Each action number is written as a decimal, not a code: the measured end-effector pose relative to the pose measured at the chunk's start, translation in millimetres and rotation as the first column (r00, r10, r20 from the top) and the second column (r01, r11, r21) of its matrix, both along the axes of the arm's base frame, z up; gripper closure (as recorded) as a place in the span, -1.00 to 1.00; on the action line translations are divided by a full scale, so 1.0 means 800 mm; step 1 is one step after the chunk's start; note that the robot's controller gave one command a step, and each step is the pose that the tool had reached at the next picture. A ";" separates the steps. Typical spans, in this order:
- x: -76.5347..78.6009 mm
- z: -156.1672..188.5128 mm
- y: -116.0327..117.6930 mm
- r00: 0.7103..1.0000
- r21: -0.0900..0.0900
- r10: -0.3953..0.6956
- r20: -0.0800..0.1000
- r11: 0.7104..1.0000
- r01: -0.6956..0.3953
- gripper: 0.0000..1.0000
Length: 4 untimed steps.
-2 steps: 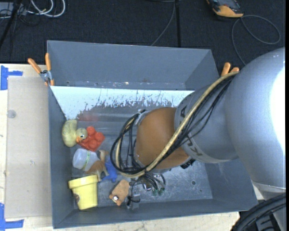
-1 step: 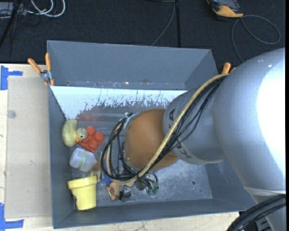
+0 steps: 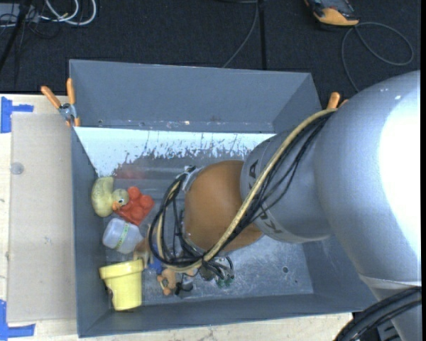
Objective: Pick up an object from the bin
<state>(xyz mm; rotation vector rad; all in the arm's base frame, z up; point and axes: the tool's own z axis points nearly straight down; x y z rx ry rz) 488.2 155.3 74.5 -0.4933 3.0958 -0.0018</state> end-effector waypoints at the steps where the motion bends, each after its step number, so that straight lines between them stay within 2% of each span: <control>1: 0.016 0.085 0.006 1.000 0.000 -0.005 -0.002 1.000 0.005 1.00; 2: 0.016 0.085 0.006 1.000 0.000 -0.006 -0.001 1.000 0.006 1.00; 3: 0.014 0.137 0.004 1.000 -0.002 0.008 -0.008 1.000 -0.008 1.00; 4: 0.016 0.154 0.004 1.000 -0.002 0.014 -0.008 1.000 -0.014 1.00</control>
Offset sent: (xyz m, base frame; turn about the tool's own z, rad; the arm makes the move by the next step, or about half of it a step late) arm 0.0000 0.0000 0.0000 0.0000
